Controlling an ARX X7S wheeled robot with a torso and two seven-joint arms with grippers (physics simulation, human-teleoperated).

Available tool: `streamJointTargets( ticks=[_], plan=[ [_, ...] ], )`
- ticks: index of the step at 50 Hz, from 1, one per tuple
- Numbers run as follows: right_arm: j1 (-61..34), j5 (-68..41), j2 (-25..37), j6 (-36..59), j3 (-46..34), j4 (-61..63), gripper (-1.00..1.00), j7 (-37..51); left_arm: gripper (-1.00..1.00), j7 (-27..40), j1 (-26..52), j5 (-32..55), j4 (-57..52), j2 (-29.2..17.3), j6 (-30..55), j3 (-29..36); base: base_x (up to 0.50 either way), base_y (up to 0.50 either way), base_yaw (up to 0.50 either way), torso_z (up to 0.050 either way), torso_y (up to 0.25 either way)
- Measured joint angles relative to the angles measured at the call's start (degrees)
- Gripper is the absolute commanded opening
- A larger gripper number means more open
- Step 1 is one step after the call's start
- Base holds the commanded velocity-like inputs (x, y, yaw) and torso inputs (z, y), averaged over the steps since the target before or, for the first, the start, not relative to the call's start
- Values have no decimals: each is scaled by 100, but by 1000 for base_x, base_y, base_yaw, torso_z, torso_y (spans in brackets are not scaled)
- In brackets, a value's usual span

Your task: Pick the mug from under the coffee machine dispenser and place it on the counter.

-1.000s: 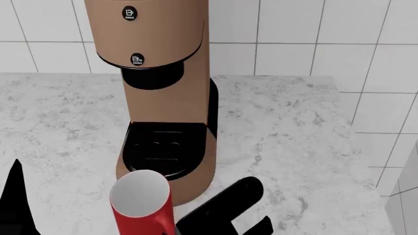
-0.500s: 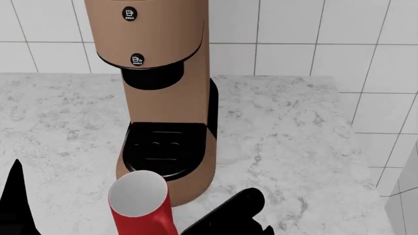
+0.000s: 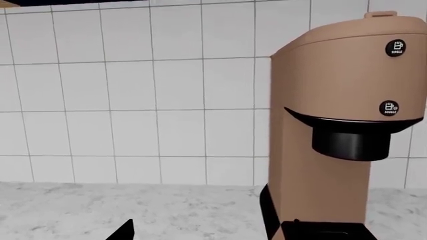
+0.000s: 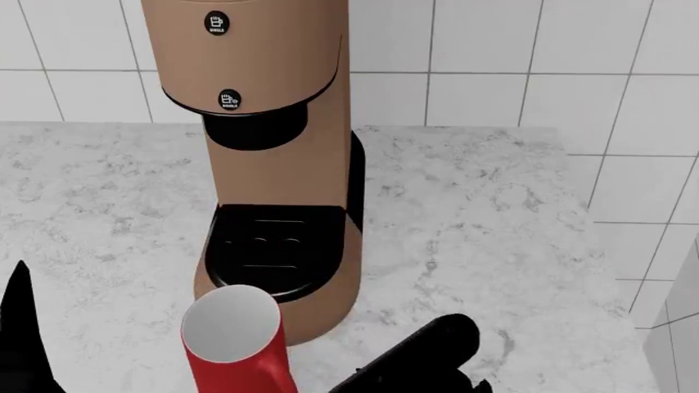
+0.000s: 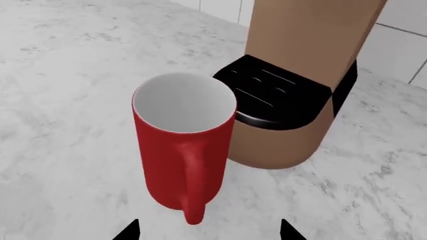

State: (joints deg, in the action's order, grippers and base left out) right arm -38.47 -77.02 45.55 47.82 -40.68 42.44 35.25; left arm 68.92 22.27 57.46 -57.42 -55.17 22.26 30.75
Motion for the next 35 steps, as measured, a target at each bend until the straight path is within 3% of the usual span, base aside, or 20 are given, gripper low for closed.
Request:
streamJointTargets(
  ticks=[21, 35],
  plan=[
    [-445, -1326, 1066, -515, 969, 1014, 100, 971, 100, 55, 292, 264, -191, -563, -108, -4, 0, 0, 0, 0, 0],
    [-657, -1593, 1438, -963, 1527, 1218, 100, 1471, 100, 284, 1016, 312, -237, -1150, -677, 846, 0, 0, 0, 0, 0]
  ],
)
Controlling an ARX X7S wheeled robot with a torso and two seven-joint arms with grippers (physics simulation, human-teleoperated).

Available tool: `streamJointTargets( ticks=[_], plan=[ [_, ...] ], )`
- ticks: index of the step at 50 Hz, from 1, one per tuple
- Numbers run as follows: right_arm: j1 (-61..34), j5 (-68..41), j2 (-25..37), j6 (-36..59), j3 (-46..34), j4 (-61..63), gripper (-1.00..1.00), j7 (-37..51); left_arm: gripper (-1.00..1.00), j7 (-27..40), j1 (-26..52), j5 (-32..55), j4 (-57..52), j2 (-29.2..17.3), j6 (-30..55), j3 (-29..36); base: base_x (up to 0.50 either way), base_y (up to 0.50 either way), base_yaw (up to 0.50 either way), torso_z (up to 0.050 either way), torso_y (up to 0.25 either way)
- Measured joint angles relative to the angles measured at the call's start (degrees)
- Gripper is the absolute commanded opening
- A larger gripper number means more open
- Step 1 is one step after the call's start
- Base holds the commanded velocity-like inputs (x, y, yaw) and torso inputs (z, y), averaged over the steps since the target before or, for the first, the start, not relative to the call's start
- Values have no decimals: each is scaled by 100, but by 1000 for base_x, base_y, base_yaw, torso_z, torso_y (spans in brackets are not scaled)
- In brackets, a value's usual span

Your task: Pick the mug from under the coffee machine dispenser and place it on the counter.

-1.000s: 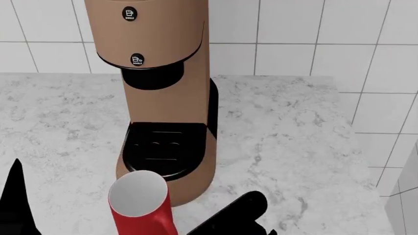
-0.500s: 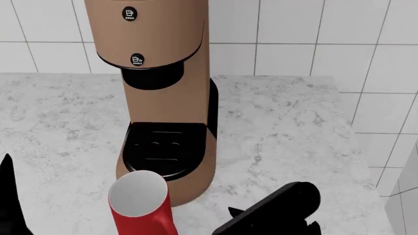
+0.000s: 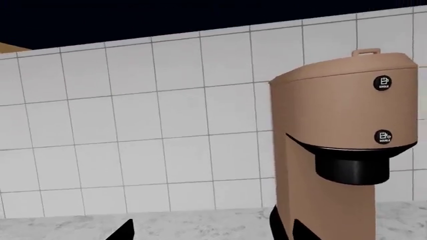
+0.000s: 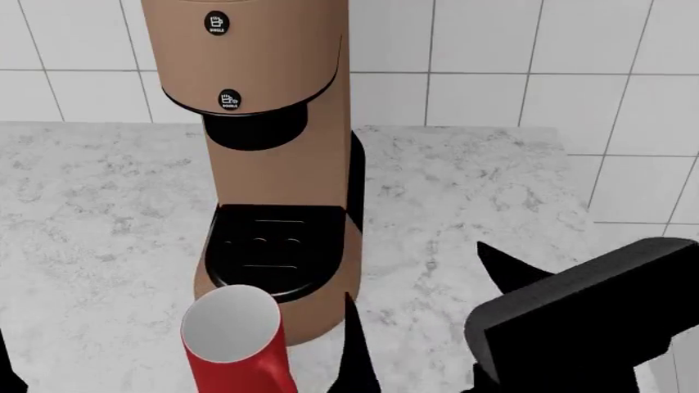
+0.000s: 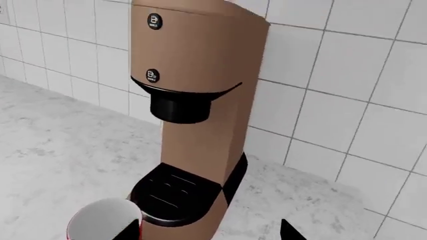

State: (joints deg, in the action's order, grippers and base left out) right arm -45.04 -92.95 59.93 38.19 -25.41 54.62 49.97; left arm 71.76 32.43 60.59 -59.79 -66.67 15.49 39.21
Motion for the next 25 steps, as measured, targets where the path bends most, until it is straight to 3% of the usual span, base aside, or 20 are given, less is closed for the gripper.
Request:
streamJointTargets(
  ticks=[7, 13, 19, 25],
  plan=[
    [-220, -148, 137, -163, 232, 95, 100, 401, 100, 189, 870, -30, -9, -307, -474, 1044, 0, 0, 0, 0, 0],
    [-477, -298, 244, -236, 386, 202, 100, 772, 100, 368, 2179, -73, -14, -602, -1001, 2523, 0, 0, 0, 0, 0],
    [-780, -465, 318, -254, 493, 285, 100, 1107, 100, 582, 4075, -197, -16, -757, -1613, 4672, 0, 0, 0, 0, 0],
    [-958, -565, 402, -311, 627, 364, 100, 1363, 100, 1035, 6558, -479, -18, -550, -2487, 7596, 0, 0, 0, 0, 0]
  ],
)
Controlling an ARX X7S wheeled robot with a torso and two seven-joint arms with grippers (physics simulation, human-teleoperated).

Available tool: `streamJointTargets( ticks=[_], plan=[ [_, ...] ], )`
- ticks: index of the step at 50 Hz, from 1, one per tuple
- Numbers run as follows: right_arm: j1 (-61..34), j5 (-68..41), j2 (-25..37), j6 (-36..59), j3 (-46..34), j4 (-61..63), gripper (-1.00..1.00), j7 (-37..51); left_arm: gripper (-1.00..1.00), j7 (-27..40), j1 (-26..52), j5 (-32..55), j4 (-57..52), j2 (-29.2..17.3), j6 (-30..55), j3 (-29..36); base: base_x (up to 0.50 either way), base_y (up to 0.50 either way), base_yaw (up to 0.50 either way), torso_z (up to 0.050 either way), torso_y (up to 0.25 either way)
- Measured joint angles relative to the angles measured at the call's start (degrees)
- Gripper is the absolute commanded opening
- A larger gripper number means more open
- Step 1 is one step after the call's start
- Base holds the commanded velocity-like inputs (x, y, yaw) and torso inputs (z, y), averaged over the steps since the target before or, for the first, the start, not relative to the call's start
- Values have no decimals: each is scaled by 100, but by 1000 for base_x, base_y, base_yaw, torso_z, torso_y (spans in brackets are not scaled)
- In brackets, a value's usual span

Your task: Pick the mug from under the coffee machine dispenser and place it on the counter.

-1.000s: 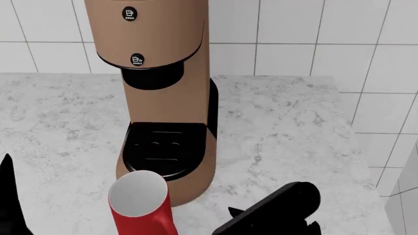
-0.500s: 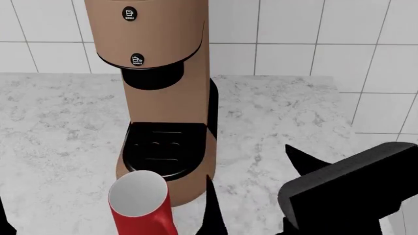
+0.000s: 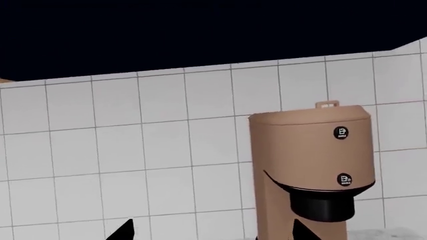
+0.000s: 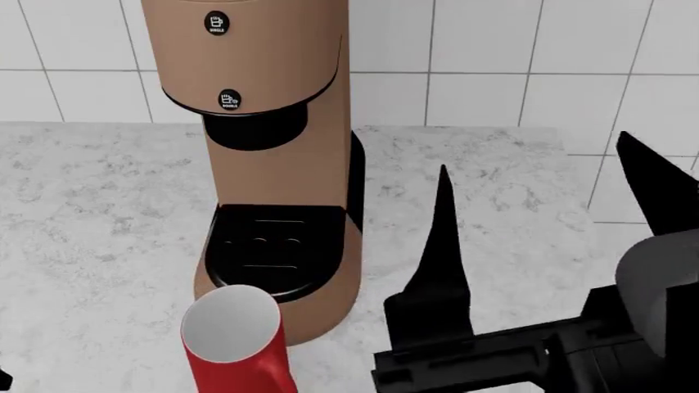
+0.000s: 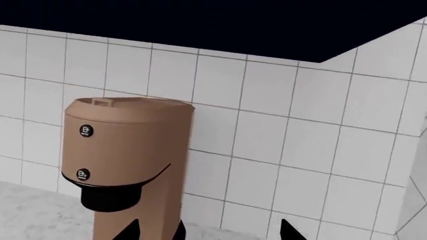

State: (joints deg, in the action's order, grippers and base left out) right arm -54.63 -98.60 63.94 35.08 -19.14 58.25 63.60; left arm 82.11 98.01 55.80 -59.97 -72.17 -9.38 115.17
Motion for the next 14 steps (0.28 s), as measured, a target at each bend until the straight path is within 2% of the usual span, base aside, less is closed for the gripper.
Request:
streamJointTargets(
  ticks=[3, 6, 10, 14],
  plan=[
    [-94, -53, 45, -5, 59, 33, 100, 112, 100, 202, 958, -122, -1, 122, -353, 1132, 0, 0, 0, 0, 0],
    [-199, -115, 96, 5, 118, 59, 100, 218, 100, 351, 1667, -189, -2, 204, -598, 1938, 0, 0, 0, 0, 0],
    [-314, -187, 157, 24, 217, 90, 100, 332, 100, 492, 2336, -226, -2, 273, -791, 2642, 0, 0, 0, 0, 0],
    [-412, -280, 184, 72, 345, 114, 100, 433, 100, 572, 2785, -160, -2, 273, -819, 2995, 0, 0, 0, 0, 0]
  ],
)
